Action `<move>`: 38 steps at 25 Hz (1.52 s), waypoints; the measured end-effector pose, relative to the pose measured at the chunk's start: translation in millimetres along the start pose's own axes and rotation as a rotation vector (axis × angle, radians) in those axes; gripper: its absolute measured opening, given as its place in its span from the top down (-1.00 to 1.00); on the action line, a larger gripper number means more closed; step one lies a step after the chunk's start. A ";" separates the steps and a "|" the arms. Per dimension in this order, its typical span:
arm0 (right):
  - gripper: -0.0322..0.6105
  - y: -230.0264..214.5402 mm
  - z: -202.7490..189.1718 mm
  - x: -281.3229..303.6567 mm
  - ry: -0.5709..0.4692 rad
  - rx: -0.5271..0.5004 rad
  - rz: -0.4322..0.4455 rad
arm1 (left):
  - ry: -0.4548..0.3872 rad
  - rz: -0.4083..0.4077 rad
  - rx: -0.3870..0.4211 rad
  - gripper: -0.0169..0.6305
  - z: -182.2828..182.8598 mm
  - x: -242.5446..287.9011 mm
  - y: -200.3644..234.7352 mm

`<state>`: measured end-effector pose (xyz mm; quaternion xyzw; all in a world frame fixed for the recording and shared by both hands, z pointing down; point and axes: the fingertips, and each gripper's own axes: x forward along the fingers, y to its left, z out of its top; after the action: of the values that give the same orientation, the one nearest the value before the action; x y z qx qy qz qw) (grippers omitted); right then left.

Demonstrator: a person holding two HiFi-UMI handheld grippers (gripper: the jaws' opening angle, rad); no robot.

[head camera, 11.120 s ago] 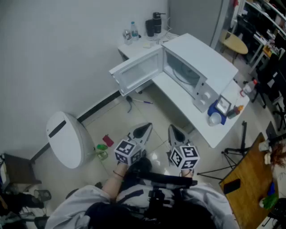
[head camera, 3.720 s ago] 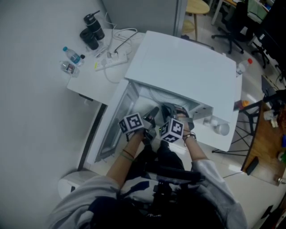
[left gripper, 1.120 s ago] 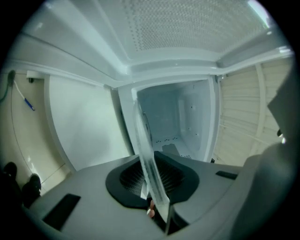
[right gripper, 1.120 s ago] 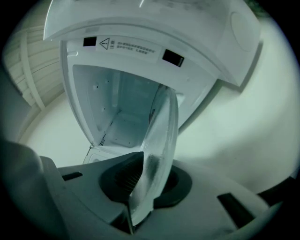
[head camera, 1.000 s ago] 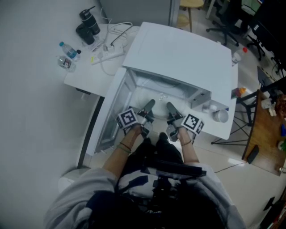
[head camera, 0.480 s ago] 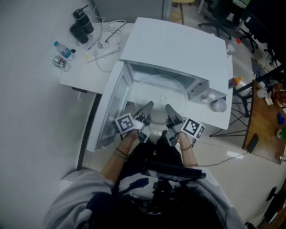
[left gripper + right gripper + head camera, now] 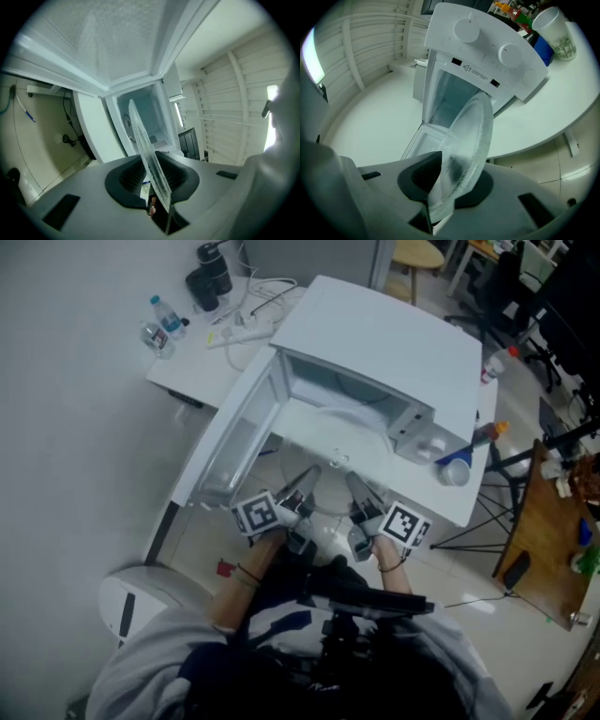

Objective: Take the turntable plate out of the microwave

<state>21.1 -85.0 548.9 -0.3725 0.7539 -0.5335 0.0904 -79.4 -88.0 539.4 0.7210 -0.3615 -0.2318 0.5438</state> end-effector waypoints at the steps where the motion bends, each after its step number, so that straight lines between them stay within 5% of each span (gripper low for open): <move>1: 0.66 1.3 -1.9 -6.7 0.016 -0.007 0.010 | -0.026 -0.014 -0.012 0.80 -6.9 -3.3 -6.7; 3: 0.66 5.6 -4.7 -20.6 0.038 -0.023 0.039 | -0.078 -0.079 -0.048 0.80 -21.1 -6.4 -23.9; 7: 0.63 16.0 -11.4 -43.7 0.080 -0.091 0.081 | -0.129 -0.088 0.021 0.80 -39.4 -20.2 -38.7; 17: 0.60 36.1 -33.3 -88.6 0.123 -0.141 0.179 | -0.222 -0.114 0.046 0.80 -77.5 -55.4 -71.6; 27: 0.60 46.6 -46.4 -105.2 0.118 -0.142 0.223 | -0.225 -0.098 0.141 0.80 -87.5 -75.2 -81.8; 38: 0.57 53.9 -41.5 -103.0 0.107 -0.191 0.232 | -0.244 -0.072 0.120 0.80 -83.3 -75.3 -83.3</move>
<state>46.6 21.7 492.2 -0.2609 0.8430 -0.4643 0.0755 -43.9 33.8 480.7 0.7312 -0.4122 -0.3150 0.4430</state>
